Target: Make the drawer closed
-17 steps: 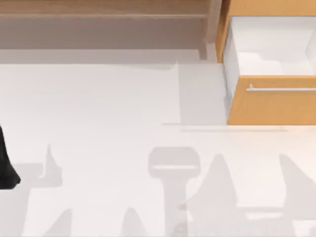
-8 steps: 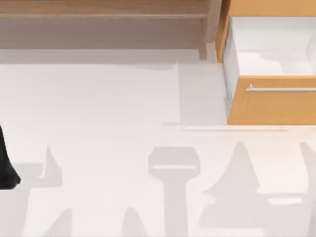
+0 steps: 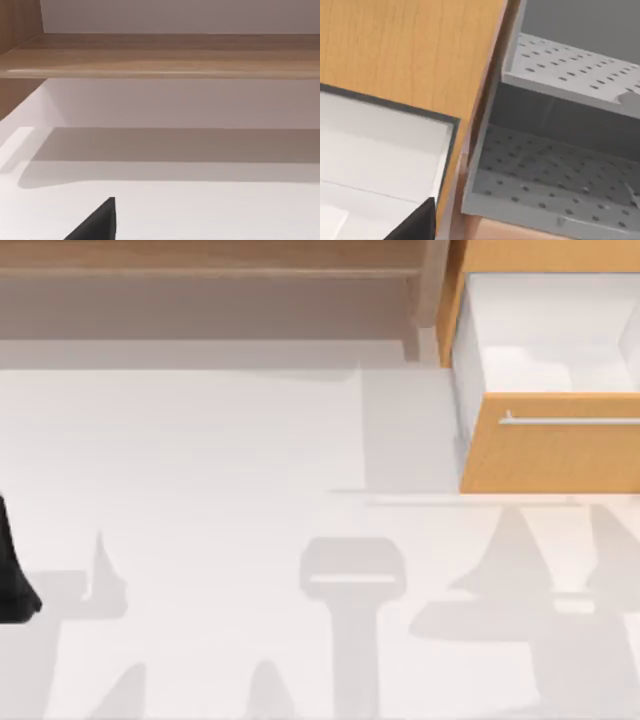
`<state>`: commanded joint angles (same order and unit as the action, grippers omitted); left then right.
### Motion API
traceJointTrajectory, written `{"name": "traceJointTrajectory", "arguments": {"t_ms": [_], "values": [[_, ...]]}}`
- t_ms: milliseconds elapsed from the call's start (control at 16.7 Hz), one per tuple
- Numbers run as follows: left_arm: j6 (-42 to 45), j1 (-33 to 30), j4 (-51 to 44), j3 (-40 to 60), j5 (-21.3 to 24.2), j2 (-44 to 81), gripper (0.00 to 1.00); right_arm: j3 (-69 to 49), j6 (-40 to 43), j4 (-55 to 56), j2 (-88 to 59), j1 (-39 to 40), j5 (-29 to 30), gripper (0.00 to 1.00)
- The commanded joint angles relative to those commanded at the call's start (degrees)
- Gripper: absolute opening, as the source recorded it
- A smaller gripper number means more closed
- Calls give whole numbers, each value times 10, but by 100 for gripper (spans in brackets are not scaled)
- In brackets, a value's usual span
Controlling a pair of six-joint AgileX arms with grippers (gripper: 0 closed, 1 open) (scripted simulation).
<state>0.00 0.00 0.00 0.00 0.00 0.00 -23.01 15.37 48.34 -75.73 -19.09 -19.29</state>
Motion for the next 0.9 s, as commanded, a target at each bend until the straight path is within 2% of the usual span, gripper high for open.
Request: {"name": "traceJointTrajectory", "arguments": {"t_ms": [300,540,720,900], "values": [[0,0,0,0,0,0,100,109,262,236,-118,165,172,100],[0,0,0,0,0,0,100,140,490,408,-230,279,298,100],[0,0,0,0,0,0,100,130,625,489,-300,339,362,100],[0,0,0,0,0,0,100,113,709,521,-352,376,398,100]]}}
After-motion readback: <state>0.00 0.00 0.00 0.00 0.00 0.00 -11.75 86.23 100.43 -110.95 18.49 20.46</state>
